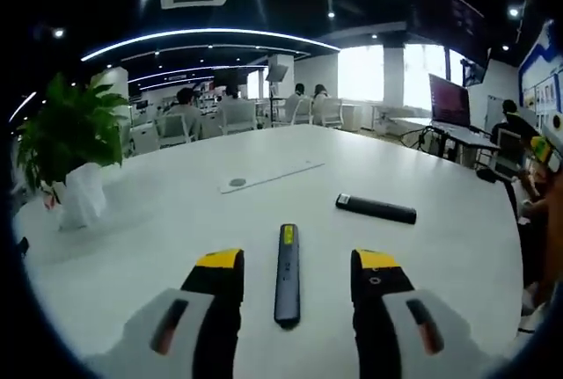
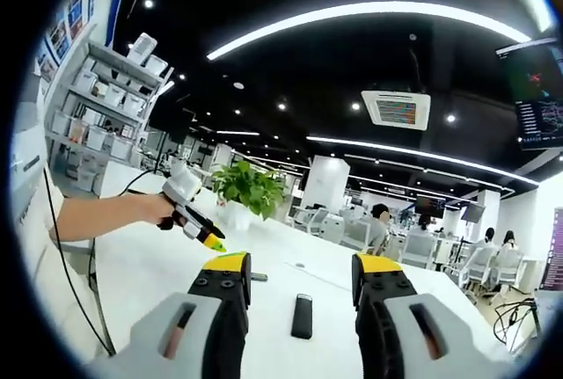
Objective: Pflip the remote and laser pointer to the front side, press the buttons, and align them neatly on the table
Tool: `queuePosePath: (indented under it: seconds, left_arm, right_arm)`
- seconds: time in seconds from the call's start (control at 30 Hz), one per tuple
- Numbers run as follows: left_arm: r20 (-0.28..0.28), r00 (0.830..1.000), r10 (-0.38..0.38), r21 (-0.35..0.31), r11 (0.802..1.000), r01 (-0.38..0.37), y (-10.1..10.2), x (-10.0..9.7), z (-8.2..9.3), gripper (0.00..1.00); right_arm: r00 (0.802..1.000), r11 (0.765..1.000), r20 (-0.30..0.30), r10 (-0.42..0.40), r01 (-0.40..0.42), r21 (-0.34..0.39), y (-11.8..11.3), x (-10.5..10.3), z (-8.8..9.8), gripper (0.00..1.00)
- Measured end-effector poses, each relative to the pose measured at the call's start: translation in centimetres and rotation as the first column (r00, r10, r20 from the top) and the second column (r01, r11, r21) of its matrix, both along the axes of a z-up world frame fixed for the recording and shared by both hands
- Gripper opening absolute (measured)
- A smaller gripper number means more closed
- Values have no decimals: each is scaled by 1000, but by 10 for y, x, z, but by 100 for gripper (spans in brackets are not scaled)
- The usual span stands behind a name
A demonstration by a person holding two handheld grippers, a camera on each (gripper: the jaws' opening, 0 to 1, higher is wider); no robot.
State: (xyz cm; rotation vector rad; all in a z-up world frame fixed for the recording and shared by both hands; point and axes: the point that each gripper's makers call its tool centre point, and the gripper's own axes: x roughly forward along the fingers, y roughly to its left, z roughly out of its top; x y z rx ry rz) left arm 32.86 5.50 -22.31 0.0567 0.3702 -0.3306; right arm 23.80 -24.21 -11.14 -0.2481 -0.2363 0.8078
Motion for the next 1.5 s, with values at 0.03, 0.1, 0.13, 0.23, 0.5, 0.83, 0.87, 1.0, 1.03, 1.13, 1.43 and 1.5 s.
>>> queuePosePath:
  seconds: [0.03,0.1,0.13,0.23,0.5,0.83,0.87,1.0,1.03,1.13,1.43,1.5]
  left_arm:
    - [10,1000,-11,1,1000,11,-4,0,4,50]
    - [21,1000,-14,0,1000,14,-12,0,6,49]
    - [19,999,-26,17,1000,26,-15,-1,3,49]
    - [5,1000,-19,45,999,19,-15,0,-8,48]
    - [28,999,30,-1,1000,-30,-4,-4,-13,48]
    - [14,1000,-7,0,1000,7,-16,1,-19,48]
    - [4,1000,-8,17,1000,8,-16,1,-21,48]
    - [-24,999,-26,31,999,26,-18,1,-30,49]
    - [-25,999,-23,28,999,24,-17,0,-31,49]
    - [-33,999,-2,28,1000,3,-13,0,-36,48]
    - [-34,999,22,28,999,-21,-11,-1,-45,47]
    - [-39,999,24,22,999,-23,-11,-1,-48,47]
  right_arm:
    - [1000,1000,6,1,-1,-5,1,-1,1,48]
    - [1000,1000,17,3,-3,-2,0,-3,3,48]
    - [1000,1000,17,4,-4,2,0,-3,3,48]
    - [1000,1000,12,2,-2,-6,-1,-2,1,48]
    - [1000,1000,25,1,-1,10,-7,-7,5,48]
    - [999,1000,34,-7,7,6,-7,-8,7,48]
    - [999,1000,35,-8,8,3,-7,-7,7,48]
    - [1000,1000,27,-7,7,-2,-5,-5,4,48]
    - [1000,1000,27,-5,5,-5,-4,-5,4,48]
    - [1000,1000,19,-3,3,-14,-3,-5,1,48]
    - [999,1000,32,-8,9,-22,-5,-6,2,48]
    - [999,1000,34,-7,7,-19,-6,-6,3,48]
